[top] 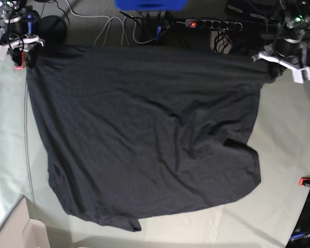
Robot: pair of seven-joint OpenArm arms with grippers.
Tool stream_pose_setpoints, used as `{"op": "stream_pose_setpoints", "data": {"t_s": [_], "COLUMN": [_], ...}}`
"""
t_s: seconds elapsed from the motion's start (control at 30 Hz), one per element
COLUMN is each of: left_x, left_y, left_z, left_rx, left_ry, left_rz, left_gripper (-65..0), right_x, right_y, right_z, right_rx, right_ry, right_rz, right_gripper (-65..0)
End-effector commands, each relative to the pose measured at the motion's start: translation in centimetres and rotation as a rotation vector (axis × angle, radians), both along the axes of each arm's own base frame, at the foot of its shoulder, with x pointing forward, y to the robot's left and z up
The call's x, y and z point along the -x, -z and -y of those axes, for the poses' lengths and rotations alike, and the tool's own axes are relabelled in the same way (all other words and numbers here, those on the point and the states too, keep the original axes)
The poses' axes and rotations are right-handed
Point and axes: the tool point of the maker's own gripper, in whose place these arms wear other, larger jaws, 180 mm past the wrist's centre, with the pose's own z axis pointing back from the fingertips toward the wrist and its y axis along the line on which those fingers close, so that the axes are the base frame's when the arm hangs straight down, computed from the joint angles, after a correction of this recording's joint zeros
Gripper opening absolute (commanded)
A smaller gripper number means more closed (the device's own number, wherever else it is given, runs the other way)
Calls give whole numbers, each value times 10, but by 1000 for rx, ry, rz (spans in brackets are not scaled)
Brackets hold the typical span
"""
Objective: Layout the t-shirt on the table in an organized manner, then fold the t-shirt properly
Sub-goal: 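Pull the held corners apart with both grippers to stretch the shirt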
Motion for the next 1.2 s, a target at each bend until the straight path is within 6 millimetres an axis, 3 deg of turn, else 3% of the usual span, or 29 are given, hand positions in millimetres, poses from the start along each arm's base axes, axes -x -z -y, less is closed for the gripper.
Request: {"op": "stream_pose_setpoints", "data": {"t_s": [0.0, 0.27, 0.4, 0.93, 1.17], "left_x": [-2, -15, -20, -38, -45], "left_y": [-11, -36, -49, -68, -82], "left_z": [-10, -52, -69, -80, -81], "left_rx": [-31, -96, -119, -152, -171], "left_ry": [-8, -109, -153, -148, -147], "left_rz": [30, 111, 152, 205, 240], "left_gripper": [-648, -648, -648, -648, -647], "right_x": [-5, -24, -23, -12, -12], "right_y": [-9, -8, -8, 7, 18], "right_z": [6, -5, -6, -11, -44], "right_rx": [17, 6, 3, -32, -83], "right_ry": [-2, -61, -59, -48, -130], "right_rz": [37, 49, 49, 14, -17], "right_gripper": [-292, -293, -293, -292, -292]}}
